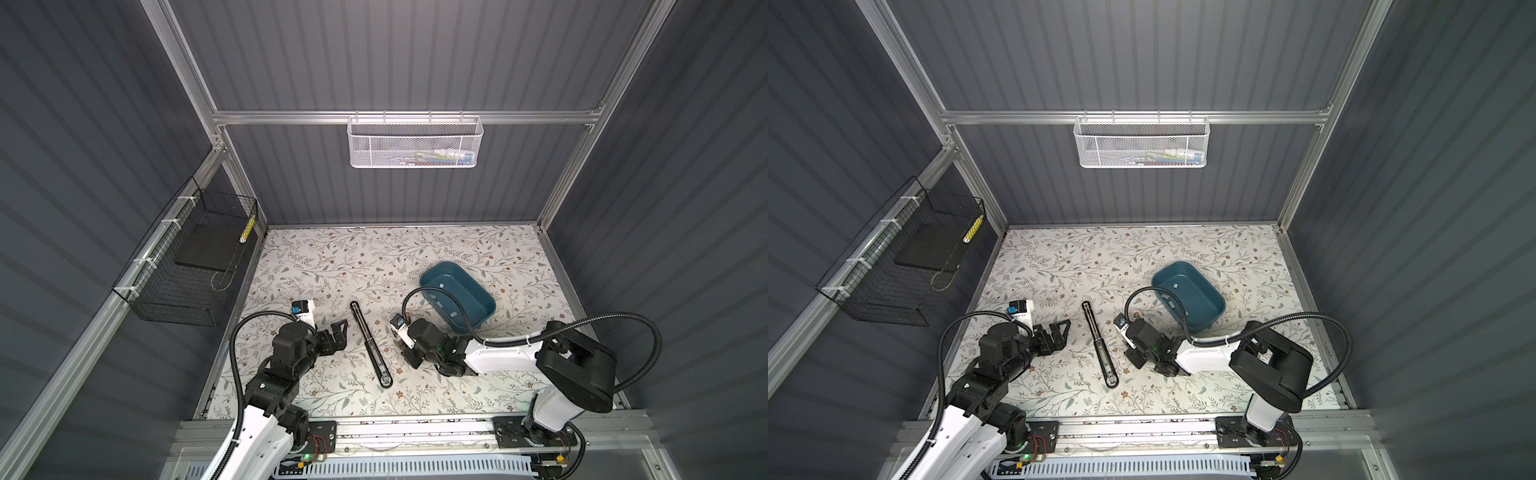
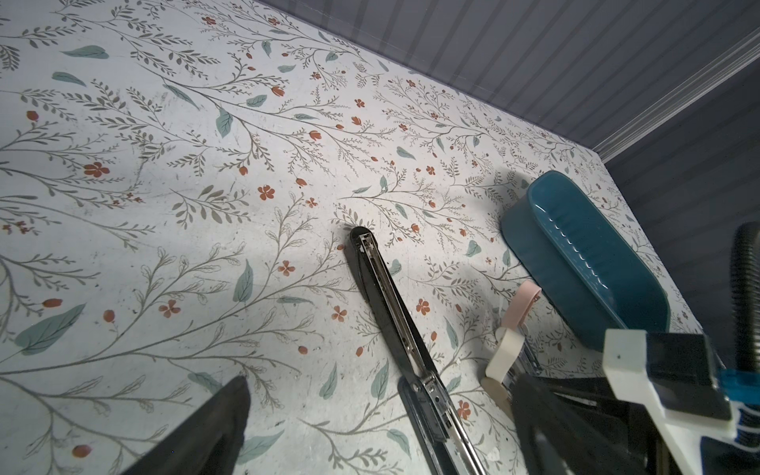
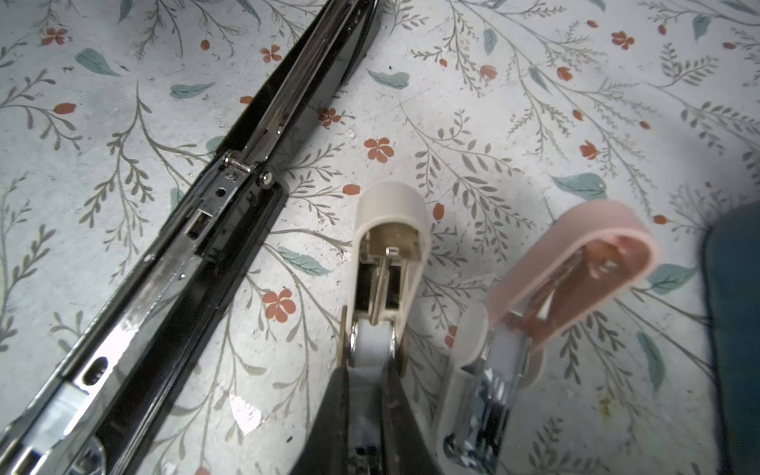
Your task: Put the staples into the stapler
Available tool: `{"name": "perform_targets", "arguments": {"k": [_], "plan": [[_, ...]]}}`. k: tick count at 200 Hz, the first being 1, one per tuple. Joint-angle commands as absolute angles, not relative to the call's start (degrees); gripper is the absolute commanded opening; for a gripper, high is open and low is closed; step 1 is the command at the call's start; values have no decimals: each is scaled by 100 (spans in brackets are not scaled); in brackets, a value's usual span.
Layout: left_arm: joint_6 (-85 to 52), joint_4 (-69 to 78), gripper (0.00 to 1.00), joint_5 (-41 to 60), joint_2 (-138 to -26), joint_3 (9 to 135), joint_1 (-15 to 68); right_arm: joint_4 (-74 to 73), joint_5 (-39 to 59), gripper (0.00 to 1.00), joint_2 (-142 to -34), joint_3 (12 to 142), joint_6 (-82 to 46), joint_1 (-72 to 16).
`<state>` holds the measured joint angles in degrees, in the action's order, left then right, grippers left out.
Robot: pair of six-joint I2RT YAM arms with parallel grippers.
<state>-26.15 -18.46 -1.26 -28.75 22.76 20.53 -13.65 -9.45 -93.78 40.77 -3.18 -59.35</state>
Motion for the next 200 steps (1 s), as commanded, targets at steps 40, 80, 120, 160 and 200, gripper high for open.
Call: {"name": "perform_targets", "arguments": {"k": [40,80,120,160,200], "plan": [[-2662,-1915,99,-106,-2874,2215,2035,-1406,-1008,6,-9433,4056,-114,-5941],[-2660,-1903,99,-114,-2897,2215,2032,-1399,-1032,6,-9531,4106,-71,-5941],[-2655,-1898,99,-125,-2909,2215,2034,-1363,-1133,6,-9623,4166,-26,-5940],[-2654,-1887,99,-123,-2936,2224,2038,-1345,-1088,5,-9616,4184,-26,-5941],[-2654,-1885,99,-132,-2936,2224,2035,-1223,-1064,5,-9565,4123,-155,-5941]]}}
